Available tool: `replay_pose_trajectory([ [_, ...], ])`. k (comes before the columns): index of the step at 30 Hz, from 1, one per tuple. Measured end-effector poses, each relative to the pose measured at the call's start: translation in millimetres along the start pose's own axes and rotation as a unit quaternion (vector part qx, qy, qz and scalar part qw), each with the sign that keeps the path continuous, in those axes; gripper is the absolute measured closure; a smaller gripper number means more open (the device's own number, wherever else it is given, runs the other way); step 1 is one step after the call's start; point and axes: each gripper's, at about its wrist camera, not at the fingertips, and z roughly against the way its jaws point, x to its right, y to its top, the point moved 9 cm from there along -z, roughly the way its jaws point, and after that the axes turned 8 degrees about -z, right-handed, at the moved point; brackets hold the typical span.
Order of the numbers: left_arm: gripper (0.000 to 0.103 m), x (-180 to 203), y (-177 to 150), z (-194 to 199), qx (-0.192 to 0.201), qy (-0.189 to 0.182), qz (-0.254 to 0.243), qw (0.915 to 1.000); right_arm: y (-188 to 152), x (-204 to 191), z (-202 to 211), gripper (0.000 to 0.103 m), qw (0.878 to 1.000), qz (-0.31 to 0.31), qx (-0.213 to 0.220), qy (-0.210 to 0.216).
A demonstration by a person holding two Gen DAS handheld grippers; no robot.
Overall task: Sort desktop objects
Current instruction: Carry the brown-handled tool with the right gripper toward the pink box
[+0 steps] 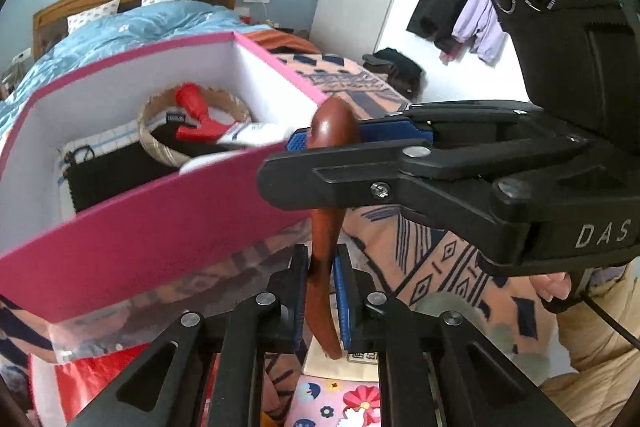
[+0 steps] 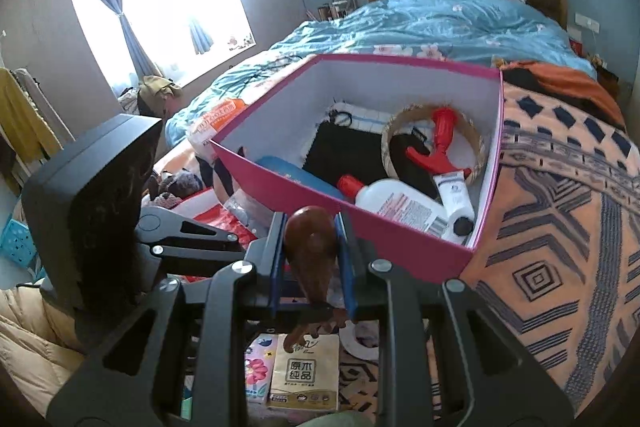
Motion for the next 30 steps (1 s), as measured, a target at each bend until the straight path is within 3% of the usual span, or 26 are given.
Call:
replay_pose_trajectory([
  [7,0.093,-5,-1,-4,0.008,0.012,-0.002,0.9999,-22,18,-23,0.076,0.999,-0.037,-0.029,0.011],
  [13,0.093,-5,-1,-7,0.005,0.007,0.000,1.0000,-28,23,-22,0.076,0.999,-0.044,-0.008,0.013],
  [15,0.092,-4,0,-6,0.004,0.001,0.003,1.0000,-28,20,-19,0.084,0.999,-0.036,-0.002,0.006],
  [20,0.091,-4,6,1,0.011,-0.027,0.022,0.9993,-21,13,-10,0.084,1.000,-0.017,0.004,-0.007],
  [30,0.089,-8,35,27,0.040,-0.008,0.011,0.9991,16,0,18,0.084,0.999,0.013,0.028,-0.014],
])
